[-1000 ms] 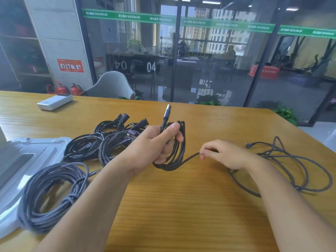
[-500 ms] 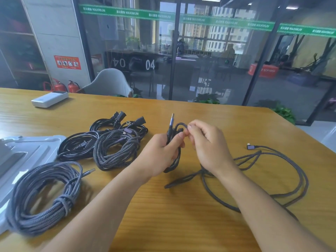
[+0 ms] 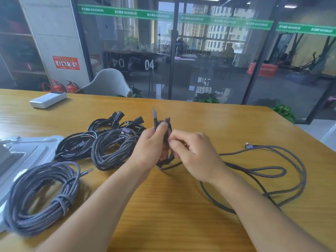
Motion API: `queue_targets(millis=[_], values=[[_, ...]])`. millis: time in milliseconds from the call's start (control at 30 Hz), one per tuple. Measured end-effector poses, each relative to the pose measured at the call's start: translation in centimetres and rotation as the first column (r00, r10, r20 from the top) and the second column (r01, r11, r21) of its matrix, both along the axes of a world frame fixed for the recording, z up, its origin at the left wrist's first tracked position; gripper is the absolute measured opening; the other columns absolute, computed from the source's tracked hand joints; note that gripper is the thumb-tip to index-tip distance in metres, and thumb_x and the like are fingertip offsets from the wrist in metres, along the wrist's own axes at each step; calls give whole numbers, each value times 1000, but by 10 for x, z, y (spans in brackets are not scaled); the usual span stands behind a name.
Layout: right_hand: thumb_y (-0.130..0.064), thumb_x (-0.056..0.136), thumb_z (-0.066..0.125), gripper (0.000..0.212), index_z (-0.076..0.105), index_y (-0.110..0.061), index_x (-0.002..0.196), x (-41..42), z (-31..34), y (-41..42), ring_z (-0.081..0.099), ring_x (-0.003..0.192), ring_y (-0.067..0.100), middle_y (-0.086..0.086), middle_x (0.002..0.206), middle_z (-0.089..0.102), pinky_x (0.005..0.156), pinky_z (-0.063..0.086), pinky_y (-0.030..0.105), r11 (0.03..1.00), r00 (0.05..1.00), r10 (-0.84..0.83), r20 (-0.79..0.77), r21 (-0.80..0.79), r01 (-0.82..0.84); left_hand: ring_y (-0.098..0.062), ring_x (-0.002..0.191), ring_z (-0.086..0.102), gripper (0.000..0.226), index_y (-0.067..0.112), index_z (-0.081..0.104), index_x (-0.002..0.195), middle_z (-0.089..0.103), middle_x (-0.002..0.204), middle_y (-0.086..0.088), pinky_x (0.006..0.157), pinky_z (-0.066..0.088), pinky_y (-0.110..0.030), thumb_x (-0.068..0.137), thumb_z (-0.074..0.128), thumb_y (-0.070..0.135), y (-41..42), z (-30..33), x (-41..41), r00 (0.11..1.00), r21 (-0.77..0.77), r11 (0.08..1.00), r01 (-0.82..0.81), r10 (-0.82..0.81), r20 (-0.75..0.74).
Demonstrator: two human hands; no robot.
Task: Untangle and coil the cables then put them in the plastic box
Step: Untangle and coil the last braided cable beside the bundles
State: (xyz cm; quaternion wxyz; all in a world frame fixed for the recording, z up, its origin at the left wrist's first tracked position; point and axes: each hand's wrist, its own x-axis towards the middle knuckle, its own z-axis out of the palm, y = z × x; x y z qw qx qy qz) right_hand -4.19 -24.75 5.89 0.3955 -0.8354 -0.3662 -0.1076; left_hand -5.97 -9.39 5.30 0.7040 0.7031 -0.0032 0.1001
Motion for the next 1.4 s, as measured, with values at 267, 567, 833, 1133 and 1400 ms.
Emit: queue_targets(millis=[267,567,833,1133,1400], values=[[-30,109,39,41,65,-2,95,0,-8,3,53,68,15,1,73,57,71,48,30,904,720,394,-571,102,-415,-19,55,42,39,14,50,86,49,64,-1,57,38,-32,113,37,39,13,9,-1,996,-242,970,13,9,89],[-55,103,46,56,52,-13,66,17,-17,-6,35,54,15,0,61,43,59,37,27,887,685,348,-640,-12,-462,-12,49,17,38,17,48,84,21,62,4,46,24,-24,112,37,41,9,22,-14,969,-350,904,245,-219,112],[-53,95,68,44,58,-18,69,51,-3,-47,42,59,14,1,67,49,59,38,22,916,788,167,-593,-203,-347,-12,48,15,41,20,47,77,20,58,6,47,14,-27,112,36,39,19,31,-17,943,-255,908,332,-312,117],[-71,86,66,52,71,-21,73,57,9,-78,55,63,9,-5,66,65,75,46,33,809,855,-147,-498,-558,-185,-12,49,14,39,19,47,81,20,58,6,48,14,-28,112,36,40,27,30,-16,971,-277,931,237,-215,108],[-76,80,57,38,79,-45,79,69,13,-100,65,90,16,-19,90,71,87,50,41,836,929,-292,-227,-532,133,-13,48,15,39,18,46,81,22,58,5,46,17,-26,113,35,39,30,32,-17,967,-196,949,247,-228,112]])
